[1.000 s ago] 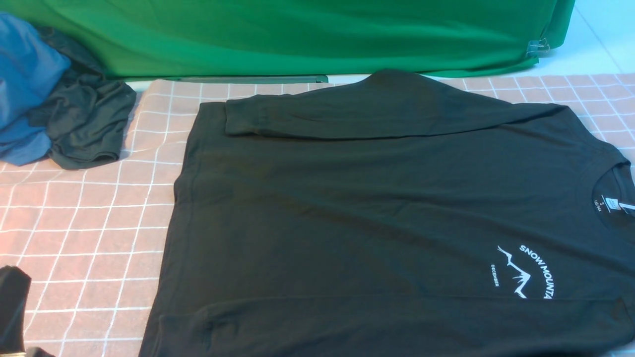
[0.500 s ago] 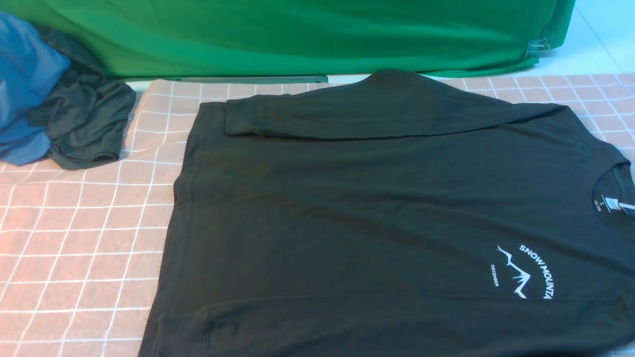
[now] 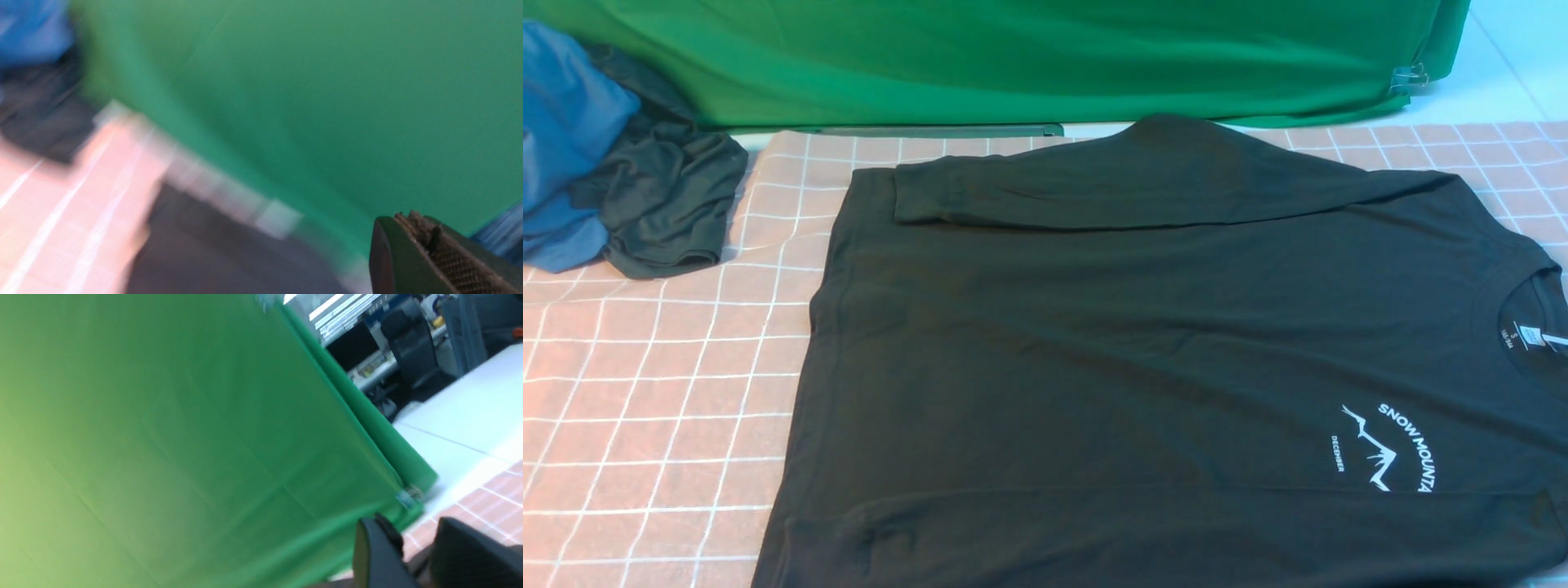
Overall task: Fold a long-sleeved shirt over a pink coffee tablecloth.
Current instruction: 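Grasp the left edge of the dark T-shirt lying flat on the table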
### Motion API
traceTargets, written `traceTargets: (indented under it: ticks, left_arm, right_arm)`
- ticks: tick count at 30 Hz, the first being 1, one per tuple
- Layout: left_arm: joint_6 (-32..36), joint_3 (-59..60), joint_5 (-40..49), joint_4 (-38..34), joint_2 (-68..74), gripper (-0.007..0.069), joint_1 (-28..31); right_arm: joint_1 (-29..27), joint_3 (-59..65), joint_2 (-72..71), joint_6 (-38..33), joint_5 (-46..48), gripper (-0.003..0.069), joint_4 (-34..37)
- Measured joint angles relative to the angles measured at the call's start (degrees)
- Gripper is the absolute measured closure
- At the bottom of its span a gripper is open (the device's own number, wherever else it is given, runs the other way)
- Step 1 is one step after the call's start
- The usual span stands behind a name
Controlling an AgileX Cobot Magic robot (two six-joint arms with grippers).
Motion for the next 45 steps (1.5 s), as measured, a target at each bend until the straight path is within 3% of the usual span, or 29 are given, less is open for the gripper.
traceTargets:
  ticks: [1, 3, 4, 7, 10, 13, 14, 18, 21, 26, 37, 40, 45]
  left_arm:
    - [4.54, -3.31, 8.24, -0.33, 6.01, 0.0611, 0.00]
    - [7.40, -5.01, 13.23, -0.81, 10.35, 0.0611, 0.00]
    - [11.28, -6.45, 19.11, -1.88, 17.06, 0.0611, 0.00]
    - [16.47, -6.40, 24.16, -4.22, 28.44, 0.0612, 0.00]
    - [18.16, -5.84, 25.09, -5.35, 36.20, 0.0613, -1.78]
    - [16.39, -5.84, 24.79, -3.25, 41.92, 0.0613, -8.28]
    - [15.72, -5.84, 24.66, -2.62, 42.46, 0.0613, -8.83]
    - [4.94, -5.84, 24.16, 7.35, 46.93, 0.0613, -20.05]
    - [-0.37, -5.84, 23.83, 12.31, 49.44, 0.0613, -23.56]
    - [-2.28, -5.84, 22.53, 17.48, 53.11, 0.0574, -24.52]
    - [-4.54, -5.84, 13.38, 21.35, 59.80, 0.0201, -24.52]
    - [-5.19, -5.84, 13.01, 21.93, 61.43, 0.0144, -24.52]
    - [-5.56, -5.84, 12.28, 22.68, 63.57, 0.0125, -24.52]
  right_arm:
    - [0.59, -2.03, -0.05, 0.98, 2.98, 0.0468, -0.41]
    - [1.22, -4.57, 0.02, 1.10, 6.38, 0.0496, -1.28]
    - [2.46, -9.89, 0.98, -0.45, 12.75, 0.0550, -3.02]
    - [5.00, -20.62, 6.92, -7.15, 24.09, 0.0619, -5.06]
    - [7.10, -29.76, 15.86, -11.13, 34.25, 0.0623, -5.60]
    - [9.33, -37.61, 26.57, -15.22, 46.73, 0.0623, -5.70]
    - [9.47, -38.03, 27.27, -15.22, 46.73, 0.0623, -5.70]
    - [12.30, -43.19, 41.42, -21.42, 57.02, 0.0623, -5.63]
    - [14.20, -43.45, 47.67, -24.02, 59.34, 0.0623, -4.30]
    - [18.58, -43.45, 52.66, -25.75, 59.48, 0.0622, -3.29]
    - [25.69, -43.56, 53.21, -25.80, 51.11, 0.0620, -3.04]
    - [25.69, -43.56, 53.21, -25.80, 50.93, 0.0618, -3.04]
    - [25.88, -43.56, 53.21, -25.80, 50.80, 0.0617, -3.04]
